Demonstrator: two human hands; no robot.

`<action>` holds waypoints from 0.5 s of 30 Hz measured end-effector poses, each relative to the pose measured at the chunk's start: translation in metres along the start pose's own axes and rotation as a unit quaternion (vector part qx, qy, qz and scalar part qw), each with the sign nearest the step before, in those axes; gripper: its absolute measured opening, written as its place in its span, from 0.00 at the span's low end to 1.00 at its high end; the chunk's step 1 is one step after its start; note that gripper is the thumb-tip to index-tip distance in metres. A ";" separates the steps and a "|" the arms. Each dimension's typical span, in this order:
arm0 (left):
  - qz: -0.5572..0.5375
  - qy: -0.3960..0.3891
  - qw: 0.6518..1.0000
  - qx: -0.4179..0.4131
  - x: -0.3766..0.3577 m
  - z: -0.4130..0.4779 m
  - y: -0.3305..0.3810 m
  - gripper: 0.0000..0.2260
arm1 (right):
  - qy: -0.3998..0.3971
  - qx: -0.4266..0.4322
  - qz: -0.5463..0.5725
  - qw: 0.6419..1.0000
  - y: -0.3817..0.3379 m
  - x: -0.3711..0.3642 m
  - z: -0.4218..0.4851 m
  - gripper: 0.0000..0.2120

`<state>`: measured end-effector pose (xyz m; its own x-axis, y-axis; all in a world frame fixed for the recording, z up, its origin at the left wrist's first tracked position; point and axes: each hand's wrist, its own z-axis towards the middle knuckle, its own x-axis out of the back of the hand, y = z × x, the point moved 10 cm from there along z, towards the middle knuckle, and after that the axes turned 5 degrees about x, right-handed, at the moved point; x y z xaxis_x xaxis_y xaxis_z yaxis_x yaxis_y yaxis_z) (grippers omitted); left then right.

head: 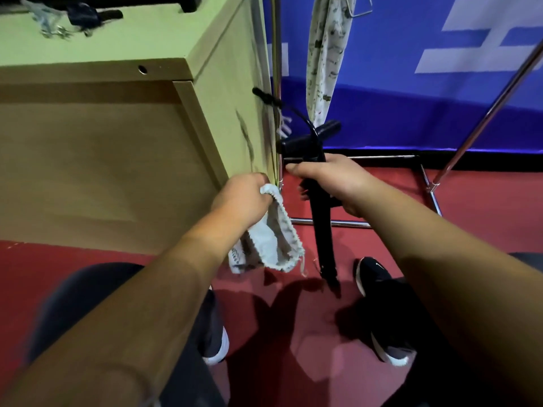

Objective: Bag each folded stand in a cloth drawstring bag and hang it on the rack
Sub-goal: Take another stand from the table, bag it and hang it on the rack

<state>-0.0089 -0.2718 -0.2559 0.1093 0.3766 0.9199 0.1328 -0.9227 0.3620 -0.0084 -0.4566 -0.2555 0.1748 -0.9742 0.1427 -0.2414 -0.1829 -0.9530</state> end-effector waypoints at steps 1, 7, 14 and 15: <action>0.023 0.009 1.000 0.005 0.000 0.002 -0.001 0.06 | -0.020 -0.007 0.004 1.000 0.000 -0.004 0.001 0.13; 0.077 0.017 0.996 0.041 -0.003 0.012 -0.007 0.17 | -0.120 -0.010 0.045 0.992 -0.016 -0.015 -0.006 0.05; -0.064 -0.040 0.994 0.080 -0.024 0.025 -0.011 0.21 | -0.107 0.016 0.012 0.994 -0.011 -0.007 -0.005 0.08; -0.074 -0.046 0.992 0.087 -0.026 0.025 -0.010 0.21 | -0.098 0.017 -0.004 0.995 -0.009 -0.004 -0.005 0.08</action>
<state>0.0112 -0.2705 -0.2871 0.1634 0.5204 0.8382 0.3215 -0.8313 0.4534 -0.0119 -0.4519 -0.2461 0.3600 -0.9276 0.0994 -0.2072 -0.1834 -0.9610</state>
